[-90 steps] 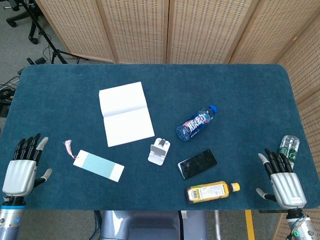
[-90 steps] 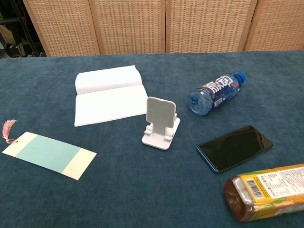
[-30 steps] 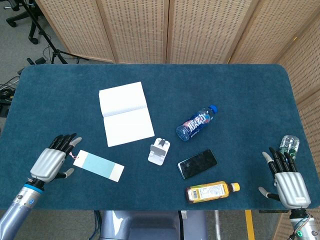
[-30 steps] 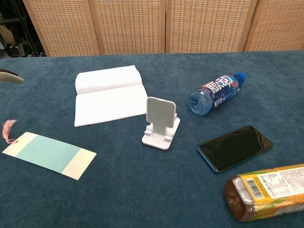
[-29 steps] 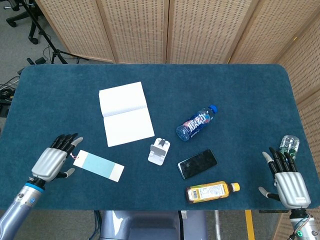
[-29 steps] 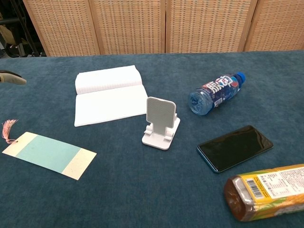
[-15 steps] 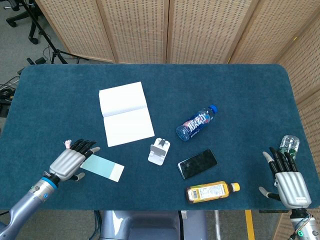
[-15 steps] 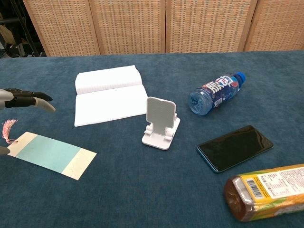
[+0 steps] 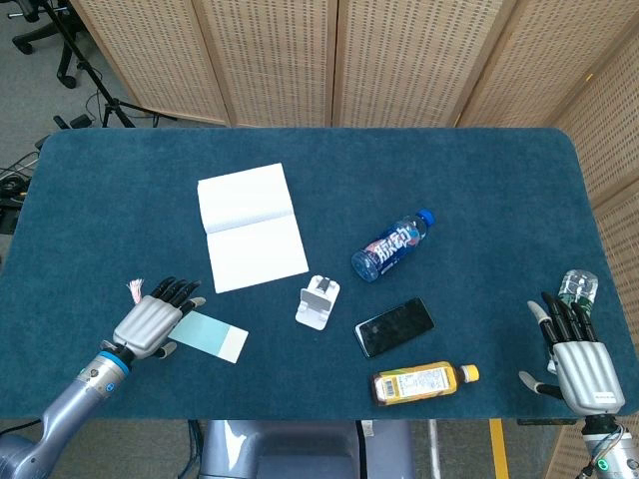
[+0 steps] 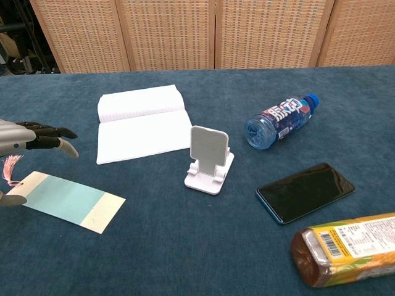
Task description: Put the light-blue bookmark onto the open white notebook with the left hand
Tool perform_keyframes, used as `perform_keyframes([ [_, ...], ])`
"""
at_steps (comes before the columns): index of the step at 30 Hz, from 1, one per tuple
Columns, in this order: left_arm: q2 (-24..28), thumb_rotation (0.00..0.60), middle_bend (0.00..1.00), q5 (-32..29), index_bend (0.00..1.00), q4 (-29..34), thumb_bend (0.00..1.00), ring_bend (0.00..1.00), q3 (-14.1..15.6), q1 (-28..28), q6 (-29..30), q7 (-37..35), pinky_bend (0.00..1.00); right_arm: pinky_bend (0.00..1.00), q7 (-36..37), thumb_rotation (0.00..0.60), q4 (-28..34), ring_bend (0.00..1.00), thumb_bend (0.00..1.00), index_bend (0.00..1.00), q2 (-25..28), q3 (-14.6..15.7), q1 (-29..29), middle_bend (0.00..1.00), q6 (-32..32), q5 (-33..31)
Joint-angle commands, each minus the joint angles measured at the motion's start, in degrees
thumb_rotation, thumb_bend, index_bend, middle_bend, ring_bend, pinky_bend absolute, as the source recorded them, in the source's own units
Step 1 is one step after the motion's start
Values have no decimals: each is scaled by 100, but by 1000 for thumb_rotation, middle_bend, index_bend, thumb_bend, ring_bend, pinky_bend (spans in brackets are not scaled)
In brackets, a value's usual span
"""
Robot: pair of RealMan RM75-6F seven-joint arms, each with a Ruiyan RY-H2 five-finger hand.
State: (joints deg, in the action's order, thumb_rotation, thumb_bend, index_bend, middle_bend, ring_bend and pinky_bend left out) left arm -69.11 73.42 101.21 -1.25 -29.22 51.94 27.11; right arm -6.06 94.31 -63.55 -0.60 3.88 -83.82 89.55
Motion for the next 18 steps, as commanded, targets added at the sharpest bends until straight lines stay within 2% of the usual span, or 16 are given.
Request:
perform_keyframes([
  [1,-169,600,0,-345,210,45,245,0,12,-23,83,298,0,0,5,600,1,0,0,0,1,0,-1,0,-4,2],
  [10,-442,600,0,-857,236,-14,249,0,32,-136,111,536,0,0,26,600,-4,0,0,0,5,-8,1,0,2,-14],
  [18,-536,600,0,-1059,253,-40,253,0,70,-239,90,586,0,0,64,600,-8,0,0,0,16,-16,2,0,0,-24],
])
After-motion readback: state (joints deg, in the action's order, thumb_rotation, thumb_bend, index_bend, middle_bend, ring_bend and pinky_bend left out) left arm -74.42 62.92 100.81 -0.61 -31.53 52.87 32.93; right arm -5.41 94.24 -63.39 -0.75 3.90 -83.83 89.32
